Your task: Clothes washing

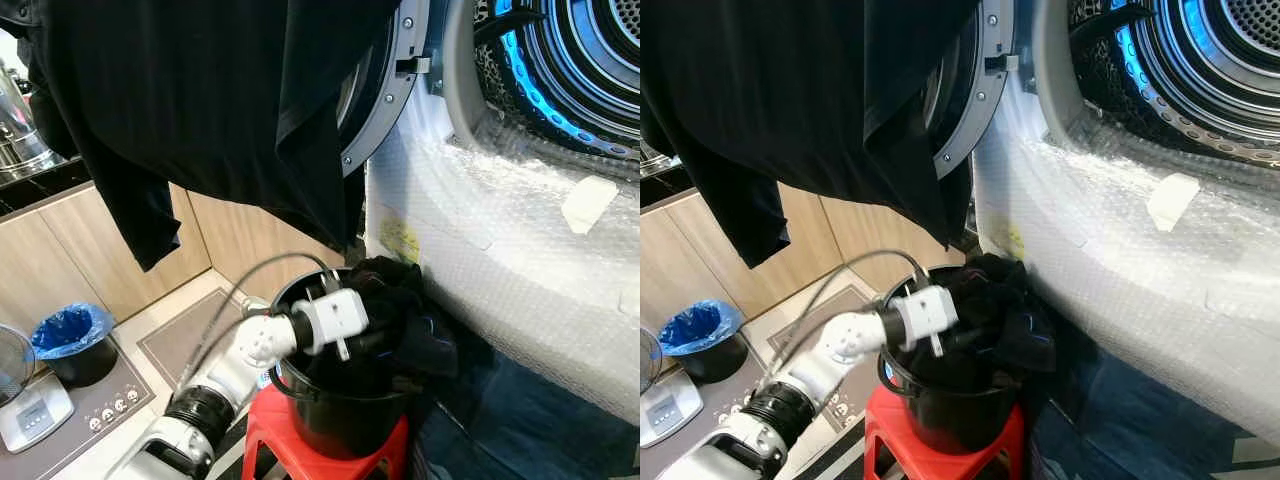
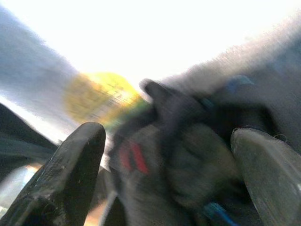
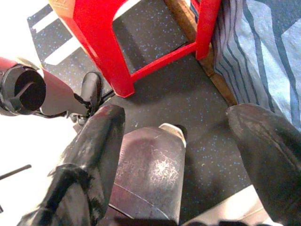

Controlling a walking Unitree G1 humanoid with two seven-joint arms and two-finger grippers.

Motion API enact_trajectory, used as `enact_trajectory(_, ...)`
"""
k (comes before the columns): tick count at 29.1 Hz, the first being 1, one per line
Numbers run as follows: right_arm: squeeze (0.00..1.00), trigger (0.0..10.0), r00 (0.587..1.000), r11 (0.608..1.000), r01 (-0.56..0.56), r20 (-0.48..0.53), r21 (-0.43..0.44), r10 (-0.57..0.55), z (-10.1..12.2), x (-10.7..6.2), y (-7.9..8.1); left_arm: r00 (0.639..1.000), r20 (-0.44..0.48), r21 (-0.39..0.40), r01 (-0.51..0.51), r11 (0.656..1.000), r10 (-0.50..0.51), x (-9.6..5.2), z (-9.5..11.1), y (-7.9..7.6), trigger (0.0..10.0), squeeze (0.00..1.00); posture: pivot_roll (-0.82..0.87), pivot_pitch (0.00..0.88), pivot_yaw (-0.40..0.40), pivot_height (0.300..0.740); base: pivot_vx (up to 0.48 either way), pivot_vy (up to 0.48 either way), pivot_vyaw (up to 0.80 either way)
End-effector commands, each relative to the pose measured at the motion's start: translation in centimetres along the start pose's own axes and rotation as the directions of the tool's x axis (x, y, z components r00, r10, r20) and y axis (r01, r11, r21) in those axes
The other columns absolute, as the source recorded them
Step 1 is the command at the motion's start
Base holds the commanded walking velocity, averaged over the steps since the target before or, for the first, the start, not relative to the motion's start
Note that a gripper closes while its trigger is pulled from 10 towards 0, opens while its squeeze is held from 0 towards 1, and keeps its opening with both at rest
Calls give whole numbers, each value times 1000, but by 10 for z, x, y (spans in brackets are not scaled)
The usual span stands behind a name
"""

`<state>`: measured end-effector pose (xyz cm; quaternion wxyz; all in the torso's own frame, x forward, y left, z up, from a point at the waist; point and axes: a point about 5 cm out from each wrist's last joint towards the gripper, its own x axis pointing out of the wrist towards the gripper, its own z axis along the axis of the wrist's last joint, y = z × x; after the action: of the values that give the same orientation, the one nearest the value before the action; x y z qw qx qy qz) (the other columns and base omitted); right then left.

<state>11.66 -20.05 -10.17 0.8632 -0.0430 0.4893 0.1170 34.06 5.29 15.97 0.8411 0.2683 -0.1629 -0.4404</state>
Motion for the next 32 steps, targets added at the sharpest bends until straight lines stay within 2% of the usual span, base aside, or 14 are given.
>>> enact_trajectory(1,0,10000,998,1000,-26,-52,1,26,-14,-2,8,997,24,-56,-75,996,76,-4,4,11,10000,0,-125,19,63,740,0,0,0)
enact_trajectory(5,0,10000,998,999,-32,-49,-11,32,-11,-1,9,989,8,-124,-145,982,147,-12,-2,17,10000,0,-117,16,55,740,0,0,0)
enact_trajectory(8,0,10000,998,999,-35,-51,-20,33,-10,-1,8,986,-5,-144,-165,976,166,-14,-5,19,10000,0,-113,16,50,740,0,0,0)
enact_trajectory(11,0,10000,999,999,-30,-47,-18,29,-9,0,7,975,-26,-195,-222,955,222,-18,-8,25,10000,0,-112,22,47,740,0,0,0)
enact_trajectory(17,0,10000,998,999,-27,-54,-25,26,-9,-1,4,959,-100,-259,-284,923,266,-18,-16,28,10000,0,-115,20,41,740,0,0,0)
enact_trajectory(22,0,10000,998,999,-25,-54,-21,24,-10,-2,4,949,-153,-330,-312,891,276,-14,-22,26,10000,0,-122,18,42,740,0,0,0)
enact_trajectory(28,0,10000,998,1000,-23,-55,-17,22,-11,-2,4,954,-167,-406,-297,864,250,-9,-23,23,10000,0,-125,17,43,740,0,0,0)
enact_trajectory(30,0,10000,998,1000,-22,-57,-15,22,-12,-2,4,959,-166,-482,-284,829,232,-6,-23,22,10000,0,-123,20,41,740,0,0,0)
enact_trajectory(32,0,10000,998,1000,-23,-59,-16,22,-13,-2,4,962,-163,-513,-273,814,220,-5,-23,20,10000,0,-122,26,37,740,0,0,0)
